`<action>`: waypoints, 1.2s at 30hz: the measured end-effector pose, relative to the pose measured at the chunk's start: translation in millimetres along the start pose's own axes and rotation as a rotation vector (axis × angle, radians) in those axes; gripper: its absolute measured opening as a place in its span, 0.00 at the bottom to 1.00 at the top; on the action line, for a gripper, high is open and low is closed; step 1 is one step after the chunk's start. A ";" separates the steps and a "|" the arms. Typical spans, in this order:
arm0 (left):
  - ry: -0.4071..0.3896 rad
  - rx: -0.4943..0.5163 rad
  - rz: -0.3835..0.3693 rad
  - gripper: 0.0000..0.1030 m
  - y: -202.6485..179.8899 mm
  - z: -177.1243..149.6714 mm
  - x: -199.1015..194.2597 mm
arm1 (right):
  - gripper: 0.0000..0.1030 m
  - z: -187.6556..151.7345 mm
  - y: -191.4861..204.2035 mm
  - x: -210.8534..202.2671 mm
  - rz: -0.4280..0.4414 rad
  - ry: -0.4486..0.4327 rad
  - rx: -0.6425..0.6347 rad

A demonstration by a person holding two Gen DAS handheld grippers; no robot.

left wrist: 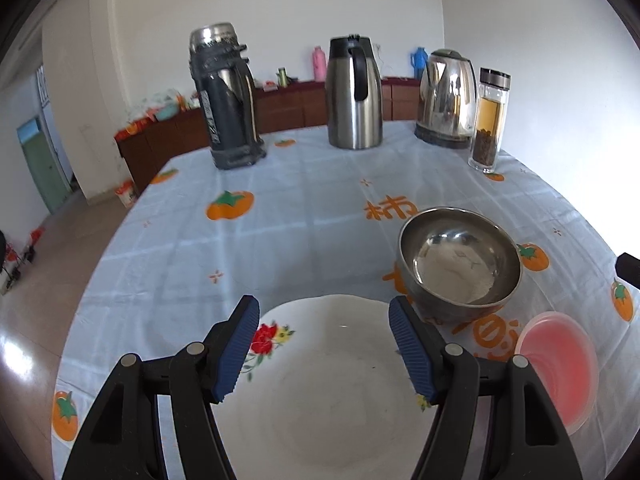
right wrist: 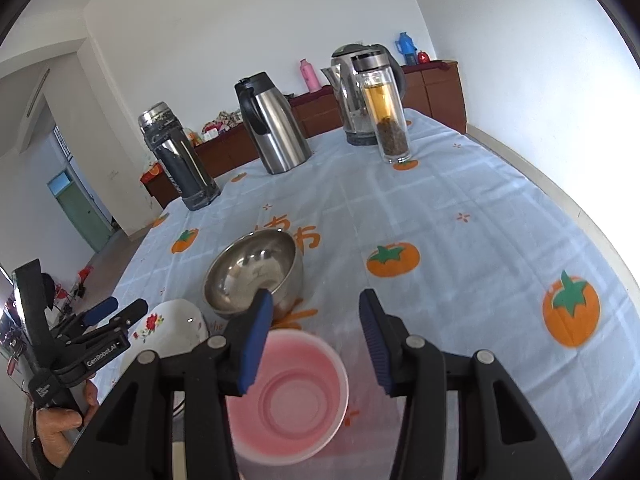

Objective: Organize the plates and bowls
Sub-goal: 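Close the right gripper on the rim of the pink-red bowl, then carry the pink-red bowl with the right gripper into the steel bowl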

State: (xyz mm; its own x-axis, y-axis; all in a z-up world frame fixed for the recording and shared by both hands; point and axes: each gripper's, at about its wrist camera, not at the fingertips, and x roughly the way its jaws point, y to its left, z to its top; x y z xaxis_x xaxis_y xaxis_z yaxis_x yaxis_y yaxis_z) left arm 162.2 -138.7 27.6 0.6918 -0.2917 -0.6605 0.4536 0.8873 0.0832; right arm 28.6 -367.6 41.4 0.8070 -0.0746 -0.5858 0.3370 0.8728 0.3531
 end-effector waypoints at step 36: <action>0.130 0.198 -0.229 0.50 -102.4 -28.2 -6.1 | 0.33 -57.1 -28.8 7.2 0.113 0.188 0.068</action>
State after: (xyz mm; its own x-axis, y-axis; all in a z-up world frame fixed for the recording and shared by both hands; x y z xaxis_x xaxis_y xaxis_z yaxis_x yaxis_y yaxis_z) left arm 95.8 -217.8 2.1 0.4874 -0.4168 -0.7672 0.6988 0.7131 0.0566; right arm -3.0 -365.7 -14.6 0.7388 0.1188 -0.6634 0.2866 0.8355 0.4689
